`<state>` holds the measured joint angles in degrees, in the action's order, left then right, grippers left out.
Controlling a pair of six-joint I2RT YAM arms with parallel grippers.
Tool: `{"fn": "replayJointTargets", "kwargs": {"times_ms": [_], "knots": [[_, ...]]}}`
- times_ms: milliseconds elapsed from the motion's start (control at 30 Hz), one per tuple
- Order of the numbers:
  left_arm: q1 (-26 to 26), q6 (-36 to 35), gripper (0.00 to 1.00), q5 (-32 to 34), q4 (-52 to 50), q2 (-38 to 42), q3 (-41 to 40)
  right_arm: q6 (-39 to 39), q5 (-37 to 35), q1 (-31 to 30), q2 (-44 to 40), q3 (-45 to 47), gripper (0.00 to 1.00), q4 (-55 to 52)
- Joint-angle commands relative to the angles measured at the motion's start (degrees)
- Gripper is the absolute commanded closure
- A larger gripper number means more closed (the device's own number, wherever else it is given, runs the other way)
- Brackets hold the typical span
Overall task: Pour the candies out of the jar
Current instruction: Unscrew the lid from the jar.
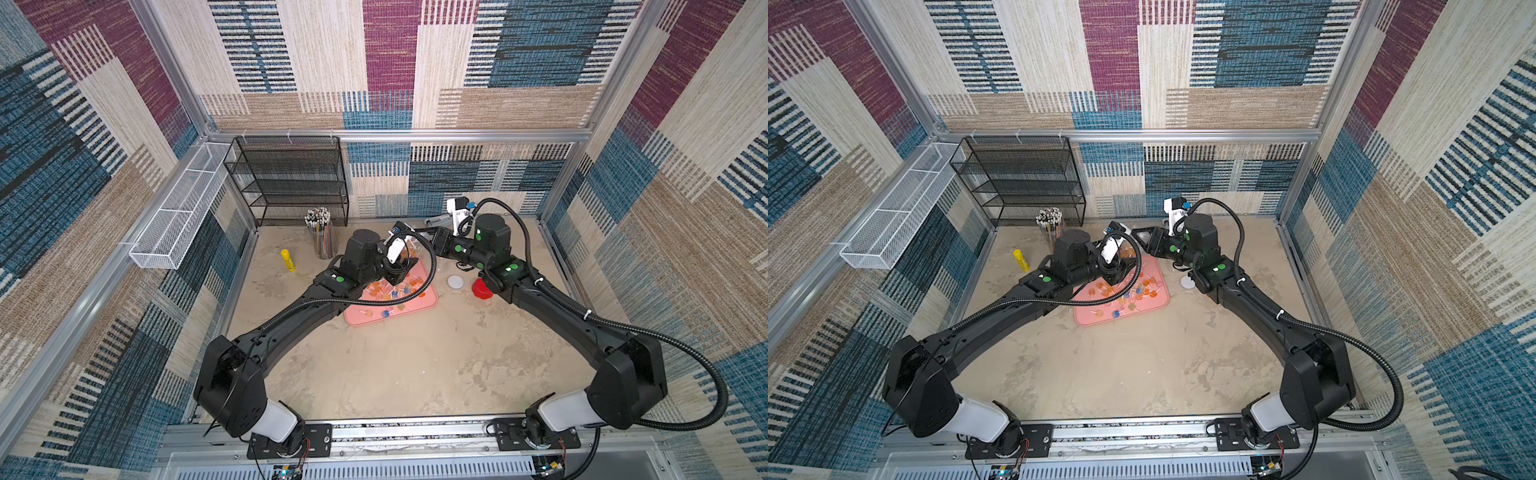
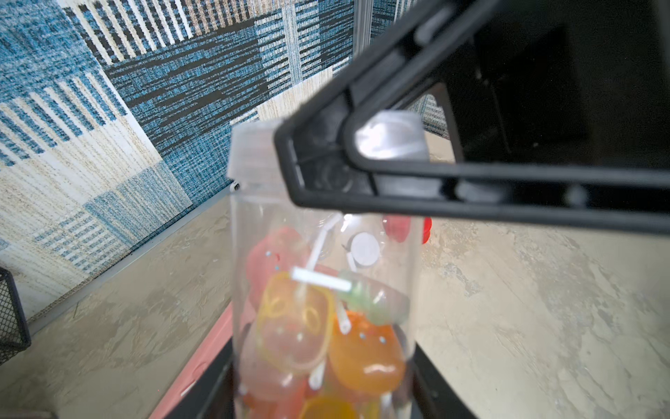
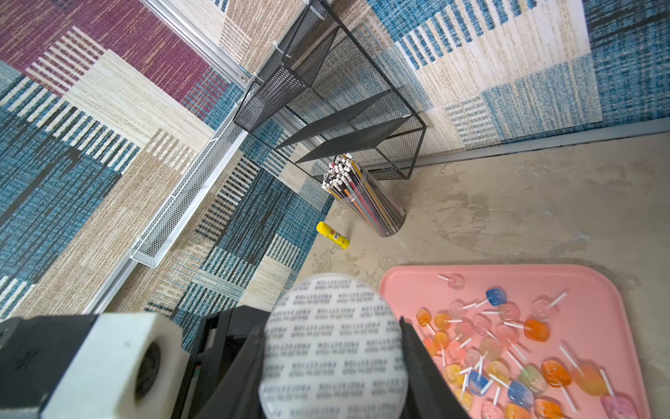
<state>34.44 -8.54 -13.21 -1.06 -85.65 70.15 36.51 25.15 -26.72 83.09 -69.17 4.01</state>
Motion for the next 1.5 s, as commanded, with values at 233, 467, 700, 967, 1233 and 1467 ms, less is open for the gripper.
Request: {"fn": "replayJointTargets", "kwargs": {"times_ms": [233, 467, 700, 967, 1233, 1467], "knots": [[-5.6, 6.3, 1.00, -41.6, 9.2, 3.1, -0.4, -12.8, 28.9, 3.6, -4.0, 1.3, 0.71, 11.3], [-5.6, 8.6, 1.00, -47.4, 9.7, 1.5, 0.8, -16.7, 30.9, 3.7, -5.2, 0.7, 0.72, 7.2], [-5.6, 6.0, 1.00, -41.9, 6.0, 2.4, 1.1, -18.3, 26.6, 4.0, -5.2, -1.6, 0.58, 2.4], [-5.5, 5.8, 1.00, -31.4, 6.3, 3.8, -0.5, -16.6, 16.1, 4.7, -5.9, -4.7, 0.11, -2.7], [-3.1, 3.7, 1.00, -16.4, 3.4, 2.8, 0.4, -8.6, 3.3, 3.0, -3.5, -6.7, 0.12, -3.4], [-1.8, 1.6, 1.00, -11.7, 1.5, 2.4, 0.9, -7.6, -0.9, -0.2, 0.6, -9.6, 0.17, -5.6]]}}
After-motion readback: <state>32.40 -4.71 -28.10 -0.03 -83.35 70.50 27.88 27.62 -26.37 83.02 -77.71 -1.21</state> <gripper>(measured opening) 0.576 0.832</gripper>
